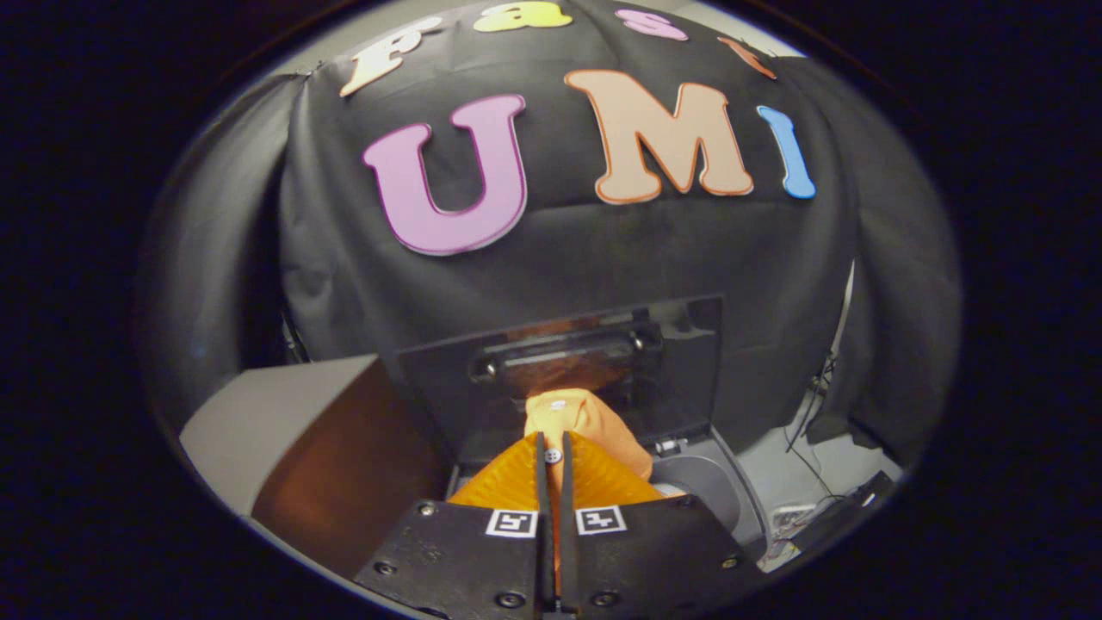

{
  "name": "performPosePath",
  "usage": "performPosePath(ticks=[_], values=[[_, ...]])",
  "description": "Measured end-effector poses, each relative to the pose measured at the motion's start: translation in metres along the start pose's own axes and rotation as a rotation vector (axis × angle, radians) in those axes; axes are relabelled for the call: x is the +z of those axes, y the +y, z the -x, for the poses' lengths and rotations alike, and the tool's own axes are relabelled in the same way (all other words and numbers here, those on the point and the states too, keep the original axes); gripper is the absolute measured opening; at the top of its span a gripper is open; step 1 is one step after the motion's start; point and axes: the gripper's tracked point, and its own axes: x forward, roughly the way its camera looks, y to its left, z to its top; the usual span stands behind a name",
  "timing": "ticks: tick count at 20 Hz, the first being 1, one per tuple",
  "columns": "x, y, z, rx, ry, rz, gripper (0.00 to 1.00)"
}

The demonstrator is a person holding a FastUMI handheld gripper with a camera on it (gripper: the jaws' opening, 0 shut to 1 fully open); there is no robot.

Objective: Put the clothes into the washing machine and then close the washing machine lid.

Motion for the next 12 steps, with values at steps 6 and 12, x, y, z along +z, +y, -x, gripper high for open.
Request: performPosePath(ticks=[6, 12], values=[[-0.082, -0.023, -0.035, -0.033, 0.122, -0.025, 0.03], [-0.121, -0.024, -0.053, -0.043, 0.18, -0.028, 0.03]])
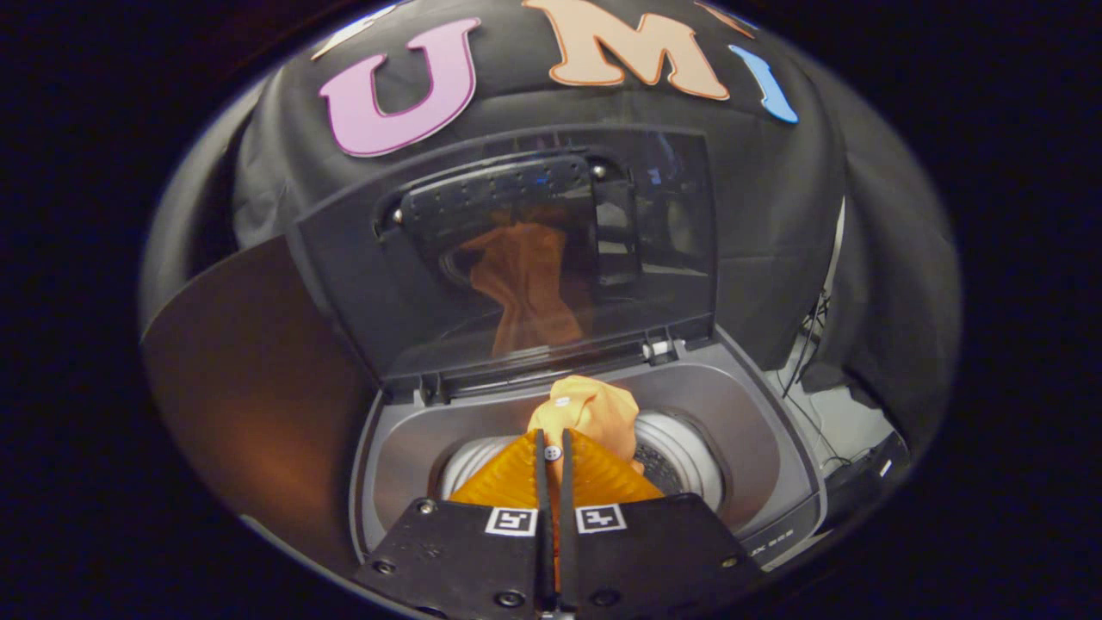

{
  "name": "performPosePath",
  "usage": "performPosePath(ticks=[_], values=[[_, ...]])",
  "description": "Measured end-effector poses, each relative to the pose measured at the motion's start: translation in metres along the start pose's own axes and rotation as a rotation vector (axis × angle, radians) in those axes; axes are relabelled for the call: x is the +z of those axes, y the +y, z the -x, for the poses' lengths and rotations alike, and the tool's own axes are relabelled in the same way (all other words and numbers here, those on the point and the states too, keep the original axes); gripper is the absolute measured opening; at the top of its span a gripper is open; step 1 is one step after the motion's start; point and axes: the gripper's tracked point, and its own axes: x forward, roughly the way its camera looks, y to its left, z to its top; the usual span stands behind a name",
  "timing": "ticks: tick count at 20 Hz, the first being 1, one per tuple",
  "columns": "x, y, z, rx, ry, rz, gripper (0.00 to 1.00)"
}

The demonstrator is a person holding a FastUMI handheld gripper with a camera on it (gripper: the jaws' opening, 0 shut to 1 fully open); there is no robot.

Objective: Put the clothes into the washing machine and then close the washing machine lid.

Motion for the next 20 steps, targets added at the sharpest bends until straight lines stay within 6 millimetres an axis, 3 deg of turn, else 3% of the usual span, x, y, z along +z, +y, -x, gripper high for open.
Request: performPosePath(ticks=[7, 10, 17, 20], values=[[-0.034, -0.007, -0.021, -0.044, 0.044, 0.02, 0.09], [-0.027, -0.014, -0.021, -0.054, 0.009, -0.004, 0.18], [0.009, -0.03, 0.005, -0.104, -0.054, 0.014, 0.98], [0.03, -0.025, 0.022, -0.084, -0.082, 0.048, 0.99]])
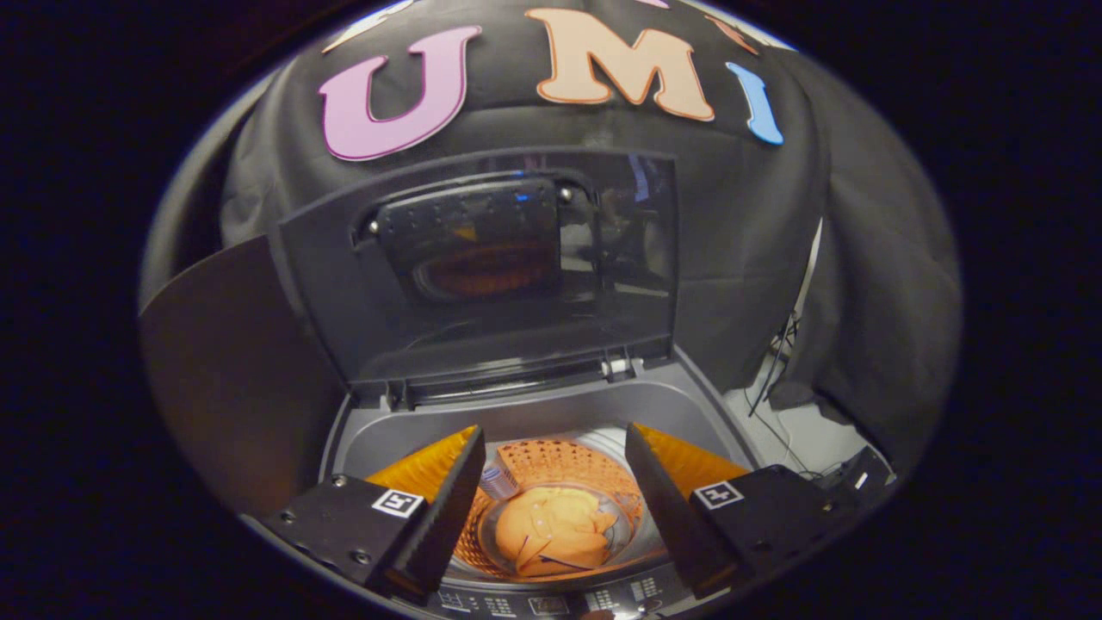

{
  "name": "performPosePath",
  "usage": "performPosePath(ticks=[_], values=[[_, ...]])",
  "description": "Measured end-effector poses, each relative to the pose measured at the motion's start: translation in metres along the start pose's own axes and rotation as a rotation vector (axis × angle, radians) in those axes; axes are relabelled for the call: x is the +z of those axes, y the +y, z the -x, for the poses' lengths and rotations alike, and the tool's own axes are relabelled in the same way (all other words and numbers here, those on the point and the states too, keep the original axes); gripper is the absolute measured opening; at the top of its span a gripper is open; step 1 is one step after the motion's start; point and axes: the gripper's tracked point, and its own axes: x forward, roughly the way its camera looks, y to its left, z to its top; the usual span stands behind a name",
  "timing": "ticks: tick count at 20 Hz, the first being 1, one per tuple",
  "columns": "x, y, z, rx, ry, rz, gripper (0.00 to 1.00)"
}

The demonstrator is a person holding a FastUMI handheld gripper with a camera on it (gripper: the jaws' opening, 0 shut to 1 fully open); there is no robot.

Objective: Put the clothes into the washing machine and then close the washing machine lid.

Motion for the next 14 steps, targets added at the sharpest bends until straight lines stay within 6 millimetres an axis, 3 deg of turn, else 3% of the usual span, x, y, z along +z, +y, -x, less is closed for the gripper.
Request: performPosePath(ticks=[8, 14], values=[[0.07, 0.02, 0.027, 0.029, -0.119, 0.082, 0.98], [0.138, 0.033, 0.023, 0.023, -0.26, 0.096, 0.98]])
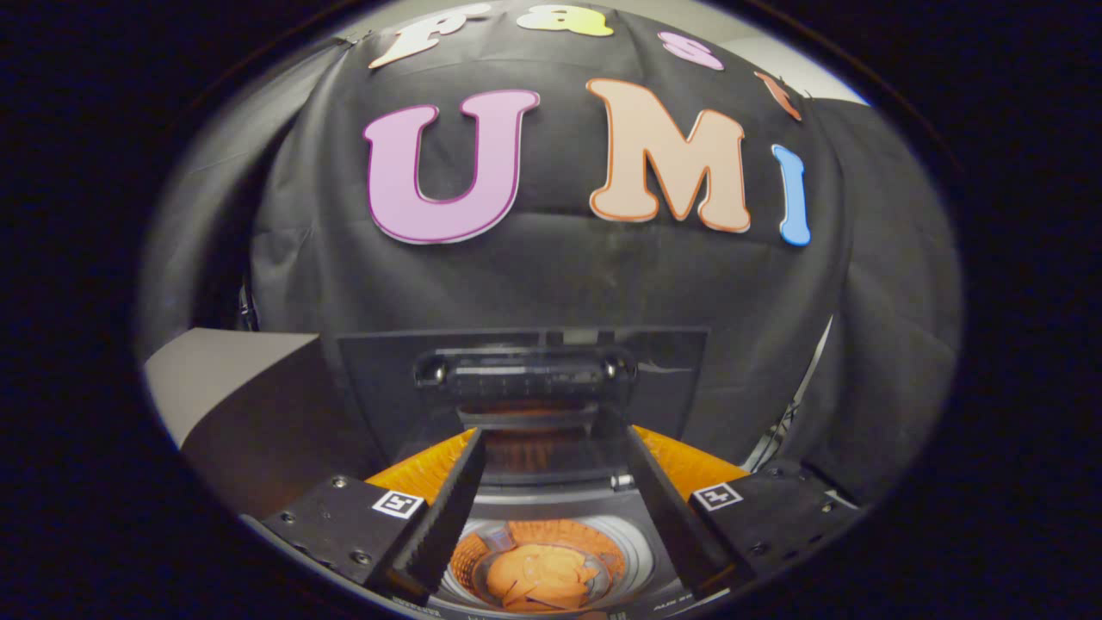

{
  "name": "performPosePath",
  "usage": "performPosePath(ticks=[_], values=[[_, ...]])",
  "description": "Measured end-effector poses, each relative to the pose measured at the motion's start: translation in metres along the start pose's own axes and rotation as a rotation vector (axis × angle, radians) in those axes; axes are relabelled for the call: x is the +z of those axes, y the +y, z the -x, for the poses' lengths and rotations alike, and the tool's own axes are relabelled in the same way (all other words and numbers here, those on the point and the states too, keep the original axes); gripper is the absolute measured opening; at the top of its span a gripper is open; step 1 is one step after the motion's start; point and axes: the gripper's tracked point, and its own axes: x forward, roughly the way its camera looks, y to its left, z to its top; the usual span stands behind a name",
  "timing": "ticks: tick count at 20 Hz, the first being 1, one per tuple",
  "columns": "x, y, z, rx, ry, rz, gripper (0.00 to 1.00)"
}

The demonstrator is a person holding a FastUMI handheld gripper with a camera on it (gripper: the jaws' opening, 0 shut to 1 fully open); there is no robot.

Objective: Put the clothes into the washing machine and then close the washing machine lid.

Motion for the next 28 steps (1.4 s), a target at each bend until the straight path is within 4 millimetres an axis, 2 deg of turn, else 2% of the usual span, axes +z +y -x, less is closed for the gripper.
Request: performPosePath(ticks=[4, 7, 11, 16, 19, 20, 21, 28], values=[[0.045, 0.009, -0.033, 0.003, -0.089, -0.018, 0.98], [0.068, 0.015, -0.063, -0.009, -0.133, -0.024, 0.97], [0.079, 0.022, -0.097, -0.031, -0.151, -0.038, 0.97], [0.068, 0.018, -0.126, -0.073, -0.117, -0.042, 0.98], [0.053, 0.009, -0.138, -0.092, -0.066, -0.054, 0.97], [0.059, 0.01, -0.137, -0.083, -0.094, -0.029, 0.98], [0.057, 0.011, -0.137, -0.078, -0.078, -0.032, 0.98], [0.052, 0.008, -0.116, -0.031, -0.085, -0.036, 1.0]])
